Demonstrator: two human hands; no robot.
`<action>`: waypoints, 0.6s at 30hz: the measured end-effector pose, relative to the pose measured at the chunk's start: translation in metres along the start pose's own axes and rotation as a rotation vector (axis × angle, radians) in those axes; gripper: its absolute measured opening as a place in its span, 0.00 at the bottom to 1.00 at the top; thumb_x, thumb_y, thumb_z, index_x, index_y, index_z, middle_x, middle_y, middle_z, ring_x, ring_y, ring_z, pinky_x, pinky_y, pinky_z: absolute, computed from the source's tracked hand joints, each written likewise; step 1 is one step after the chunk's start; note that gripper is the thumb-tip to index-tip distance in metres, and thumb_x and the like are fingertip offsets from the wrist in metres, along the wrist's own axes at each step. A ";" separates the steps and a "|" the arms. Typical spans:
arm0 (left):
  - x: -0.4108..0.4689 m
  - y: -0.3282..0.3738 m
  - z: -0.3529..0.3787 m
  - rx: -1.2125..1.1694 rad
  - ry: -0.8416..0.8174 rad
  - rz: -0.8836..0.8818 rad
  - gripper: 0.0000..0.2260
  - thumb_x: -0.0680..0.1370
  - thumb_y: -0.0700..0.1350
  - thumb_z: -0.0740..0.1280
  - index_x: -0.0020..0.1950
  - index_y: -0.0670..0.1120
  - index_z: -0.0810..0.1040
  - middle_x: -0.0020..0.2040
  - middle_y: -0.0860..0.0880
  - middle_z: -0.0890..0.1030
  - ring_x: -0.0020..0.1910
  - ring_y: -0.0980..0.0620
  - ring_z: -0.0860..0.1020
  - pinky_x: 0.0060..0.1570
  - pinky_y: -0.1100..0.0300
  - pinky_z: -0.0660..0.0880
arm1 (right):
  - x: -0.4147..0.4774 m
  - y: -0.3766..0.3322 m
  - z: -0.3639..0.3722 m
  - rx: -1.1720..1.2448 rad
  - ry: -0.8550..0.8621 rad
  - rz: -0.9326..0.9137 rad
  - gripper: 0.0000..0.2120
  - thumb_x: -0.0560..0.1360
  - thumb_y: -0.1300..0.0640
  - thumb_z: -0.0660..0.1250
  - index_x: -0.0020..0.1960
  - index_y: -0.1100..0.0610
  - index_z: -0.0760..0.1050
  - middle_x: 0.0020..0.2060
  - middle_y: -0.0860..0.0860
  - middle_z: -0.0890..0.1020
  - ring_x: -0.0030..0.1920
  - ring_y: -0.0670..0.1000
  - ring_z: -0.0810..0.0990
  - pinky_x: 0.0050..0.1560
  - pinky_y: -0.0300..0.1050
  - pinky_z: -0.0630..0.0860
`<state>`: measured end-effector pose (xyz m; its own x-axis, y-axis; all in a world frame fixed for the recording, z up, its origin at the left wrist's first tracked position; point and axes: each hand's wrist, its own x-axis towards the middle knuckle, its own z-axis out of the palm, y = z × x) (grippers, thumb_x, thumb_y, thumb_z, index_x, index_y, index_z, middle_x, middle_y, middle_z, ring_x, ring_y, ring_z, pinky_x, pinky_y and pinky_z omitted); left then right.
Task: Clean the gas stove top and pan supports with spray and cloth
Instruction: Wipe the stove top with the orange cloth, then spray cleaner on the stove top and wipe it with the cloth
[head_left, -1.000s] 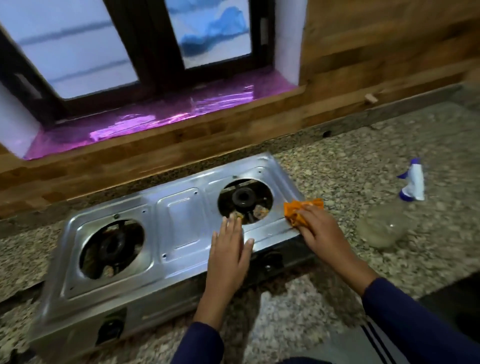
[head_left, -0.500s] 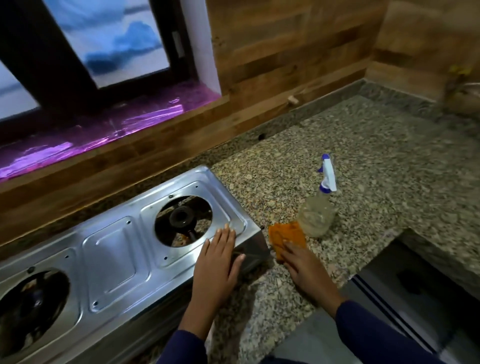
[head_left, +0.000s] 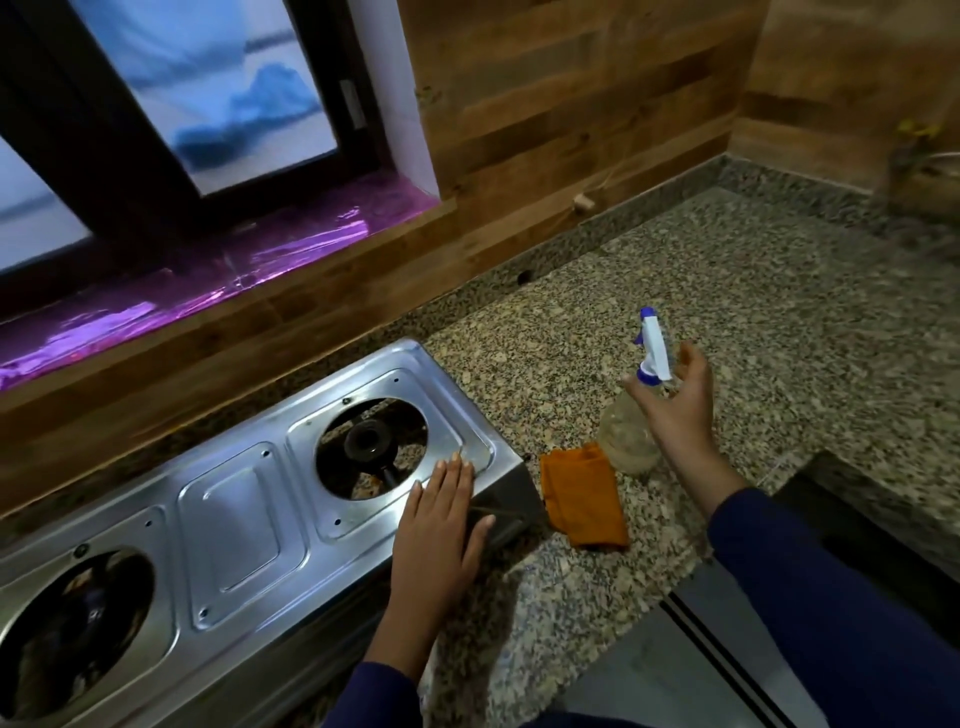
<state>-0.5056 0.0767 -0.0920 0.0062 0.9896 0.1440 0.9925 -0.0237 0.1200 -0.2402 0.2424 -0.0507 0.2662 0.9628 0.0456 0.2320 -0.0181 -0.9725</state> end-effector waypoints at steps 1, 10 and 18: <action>-0.001 0.000 0.000 -0.003 -0.002 0.000 0.29 0.82 0.61 0.50 0.79 0.47 0.58 0.79 0.49 0.59 0.79 0.52 0.53 0.75 0.52 0.50 | 0.009 -0.007 0.002 0.046 -0.063 -0.010 0.37 0.74 0.53 0.74 0.76 0.51 0.57 0.68 0.50 0.71 0.63 0.48 0.72 0.57 0.44 0.71; -0.001 -0.001 0.001 0.007 -0.013 0.008 0.30 0.82 0.62 0.50 0.80 0.48 0.57 0.79 0.50 0.56 0.79 0.51 0.52 0.75 0.52 0.49 | 0.011 -0.004 0.003 -0.252 -0.109 -0.364 0.13 0.75 0.61 0.68 0.59 0.57 0.73 0.51 0.54 0.73 0.38 0.51 0.75 0.34 0.41 0.70; -0.002 0.000 0.002 -0.022 0.021 -0.005 0.29 0.82 0.63 0.48 0.80 0.50 0.54 0.79 0.51 0.54 0.79 0.51 0.51 0.75 0.52 0.47 | -0.040 -0.054 0.003 -0.102 -0.573 -0.383 0.14 0.67 0.68 0.64 0.49 0.55 0.79 0.44 0.57 0.81 0.38 0.63 0.79 0.32 0.60 0.77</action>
<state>-0.5059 0.0752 -0.0938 -0.0013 0.9865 0.1640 0.9896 -0.0223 0.1418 -0.2662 0.2055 -0.0011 -0.3811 0.8965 0.2260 0.3054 0.3529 -0.8844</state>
